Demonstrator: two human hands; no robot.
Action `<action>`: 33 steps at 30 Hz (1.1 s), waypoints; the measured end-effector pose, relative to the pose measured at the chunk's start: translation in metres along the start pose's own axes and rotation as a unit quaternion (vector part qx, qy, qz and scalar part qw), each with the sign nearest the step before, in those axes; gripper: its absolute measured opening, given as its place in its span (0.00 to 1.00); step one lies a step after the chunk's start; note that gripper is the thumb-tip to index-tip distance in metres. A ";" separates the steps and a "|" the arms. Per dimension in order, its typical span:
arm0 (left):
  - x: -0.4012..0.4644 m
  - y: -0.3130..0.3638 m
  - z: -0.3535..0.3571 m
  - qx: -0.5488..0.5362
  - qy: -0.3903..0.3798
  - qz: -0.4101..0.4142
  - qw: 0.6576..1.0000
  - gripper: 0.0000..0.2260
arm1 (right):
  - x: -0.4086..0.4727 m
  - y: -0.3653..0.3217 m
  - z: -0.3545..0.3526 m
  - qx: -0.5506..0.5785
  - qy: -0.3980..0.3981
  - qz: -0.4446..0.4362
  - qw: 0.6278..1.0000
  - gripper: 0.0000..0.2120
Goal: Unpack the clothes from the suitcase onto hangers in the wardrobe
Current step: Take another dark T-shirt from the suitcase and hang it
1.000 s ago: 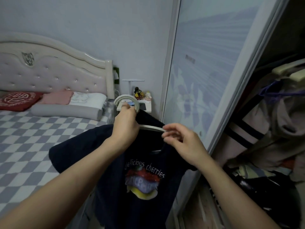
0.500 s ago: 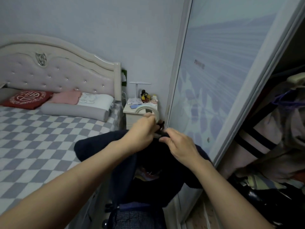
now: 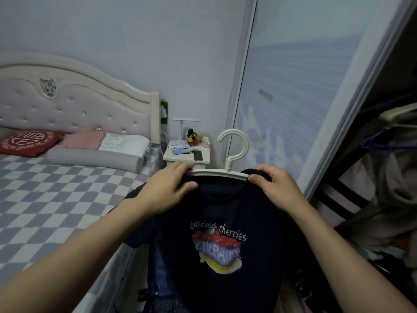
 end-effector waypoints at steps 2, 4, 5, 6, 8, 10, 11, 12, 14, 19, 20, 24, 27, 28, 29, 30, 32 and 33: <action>0.011 0.025 -0.002 0.013 0.044 0.018 0.999 0.16 | -0.004 -0.005 0.001 -0.006 -0.002 -0.011 1.000 0.01; 0.022 0.038 -0.010 0.019 0.099 0.029 0.994 0.09 | -0.009 -0.008 -0.010 -0.021 0.008 -0.023 0.999 0.02; 0.027 0.040 -0.013 0.021 0.111 0.033 0.993 0.07 | -0.011 -0.007 -0.019 -0.032 0.018 -0.026 0.999 0.03; 0.032 0.041 -0.016 0.017 0.120 0.041 0.992 0.06 | -0.015 -0.005 -0.031 -0.042 0.031 -0.026 0.998 0.07; 0.040 0.040 -0.025 -0.001 0.140 0.047 0.989 0.06 | -0.024 0.005 -0.054 -0.038 0.031 -0.006 0.999 0.12; 0.047 0.041 -0.035 -0.027 0.148 0.052 0.987 0.06 | -0.035 0.017 -0.067 -0.031 0.004 0.025 0.999 0.11; 0.050 0.043 -0.039 -0.040 0.141 0.058 0.988 0.06 | -0.041 0.021 -0.070 -0.041 0.000 0.035 0.999 0.09; 0.052 0.048 -0.040 -0.051 0.125 0.072 0.988 0.07 | -0.044 0.025 -0.072 -0.053 0.015 0.039 0.998 0.08; 0.057 0.066 -0.036 -0.048 0.078 0.116 0.989 0.09 | -0.050 0.023 -0.078 -0.083 0.069 0.019 0.994 0.10; 0.077 0.090 -0.041 -0.051 0.105 0.111 0.987 0.09 | -0.061 0.006 -0.102 -0.119 0.139 -0.015 0.983 0.18; 0.080 0.094 -0.043 -0.067 0.114 0.121 0.984 0.10 | -0.065 0.007 -0.108 -0.138 0.134 0.001 0.981 0.20; 0.087 0.108 -0.037 -0.056 0.136 0.138 0.979 0.10 | -0.077 0.019 -0.120 -0.265 0.055 0.083 0.959 0.22; 0.088 0.121 -0.042 -0.054 0.147 0.154 0.976 0.11 | -0.081 0.003 -0.139 -0.422 0.106 0.077 0.897 0.20; 0.089 0.124 -0.044 -0.057 0.149 0.160 0.974 0.11 | -0.084 0.001 -0.145 -0.464 0.111 0.092 0.874 0.21; 0.091 0.127 -0.048 -0.062 0.151 0.167 0.972 0.12 | -0.083 0.001 -0.151 -0.484 0.104 0.116 0.861 0.22; 0.092 0.131 -0.050 -0.069 0.149 0.178 0.970 0.12 | -0.084 0.002 -0.155 -0.480 0.082 0.145 0.861 0.23; 0.093 0.143 -0.050 -0.092 0.126 0.209 0.965 0.11 | -0.083 -0.005 -0.158 -0.343 0.033 0.150 0.927 0.20; 0.094 0.150 -0.048 -0.116 0.105 0.228 0.961 0.11 | -0.082 -0.012 -0.157 -0.249 0.015 0.122 0.960 0.16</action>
Point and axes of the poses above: each hand's wrist, its own x-axis towards the middle knuckle, its own z-axis out of the palm, y = z × x, the point moved 5 cm from there along x, towards the middle knuckle, and after that the axes turned 2 degrees about -y, right-handed, at the moved point
